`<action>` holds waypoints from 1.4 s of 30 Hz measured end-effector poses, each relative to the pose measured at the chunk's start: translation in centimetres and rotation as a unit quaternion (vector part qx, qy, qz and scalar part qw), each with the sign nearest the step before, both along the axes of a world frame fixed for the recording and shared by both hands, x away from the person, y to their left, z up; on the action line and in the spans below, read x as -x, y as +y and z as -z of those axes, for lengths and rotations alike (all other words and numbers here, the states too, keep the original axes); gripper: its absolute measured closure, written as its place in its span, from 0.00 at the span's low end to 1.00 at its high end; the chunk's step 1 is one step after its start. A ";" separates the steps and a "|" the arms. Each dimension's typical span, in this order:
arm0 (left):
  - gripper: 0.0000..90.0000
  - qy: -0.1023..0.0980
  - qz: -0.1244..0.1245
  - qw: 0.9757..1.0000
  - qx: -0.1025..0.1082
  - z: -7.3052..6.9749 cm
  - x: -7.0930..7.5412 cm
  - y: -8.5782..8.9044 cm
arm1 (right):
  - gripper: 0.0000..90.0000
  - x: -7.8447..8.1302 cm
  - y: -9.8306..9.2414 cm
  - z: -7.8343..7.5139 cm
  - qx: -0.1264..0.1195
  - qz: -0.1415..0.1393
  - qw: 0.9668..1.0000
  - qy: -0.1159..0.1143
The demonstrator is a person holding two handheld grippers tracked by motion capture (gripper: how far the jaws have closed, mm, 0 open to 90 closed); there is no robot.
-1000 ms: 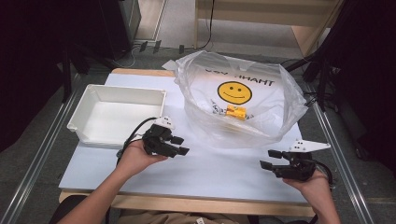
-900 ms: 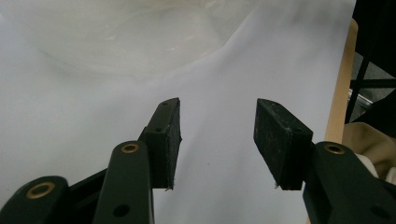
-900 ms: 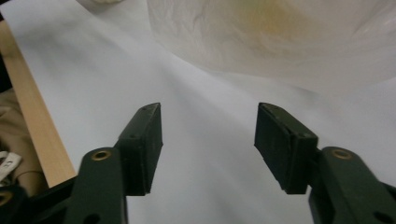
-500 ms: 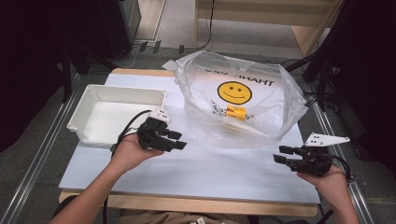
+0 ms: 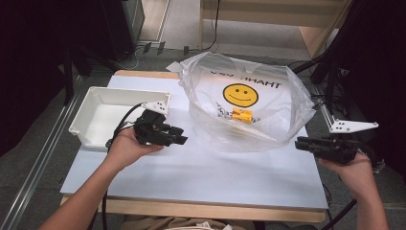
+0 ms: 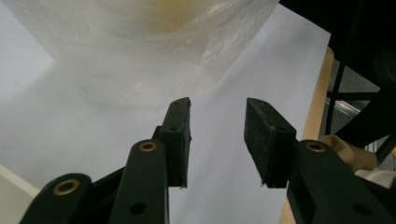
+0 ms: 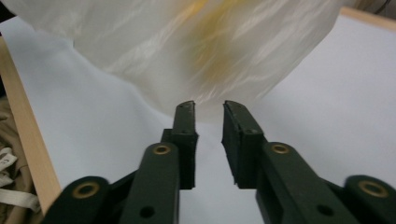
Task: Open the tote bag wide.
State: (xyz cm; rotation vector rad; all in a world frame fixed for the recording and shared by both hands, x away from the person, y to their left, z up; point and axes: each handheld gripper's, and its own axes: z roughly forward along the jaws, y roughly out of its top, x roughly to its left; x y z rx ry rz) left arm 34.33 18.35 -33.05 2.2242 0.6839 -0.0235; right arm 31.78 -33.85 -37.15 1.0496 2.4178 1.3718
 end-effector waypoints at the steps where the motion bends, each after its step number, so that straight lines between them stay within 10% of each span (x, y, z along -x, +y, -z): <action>1: 0.71 -0.004 0.004 1.000 0.000 -0.4 -0.1 0.0 | 0.91 -0.5 -0.3 -0.7 0.004 -0.007 1.000 -0.013; 14: 0.96 -0.021 0.012 1.000 -0.002 -3.4 -0.4 0.1 | 1.00 -3.5 -2.3 -5.3 -0.005 0.025 0.999 -0.025; 42: 0.98 -0.080 0.015 0.997 0.015 -12.0 -3.9 -1.4 | 1.00 -9.6 1.6 -15.3 -0.004 0.006 0.999 -0.045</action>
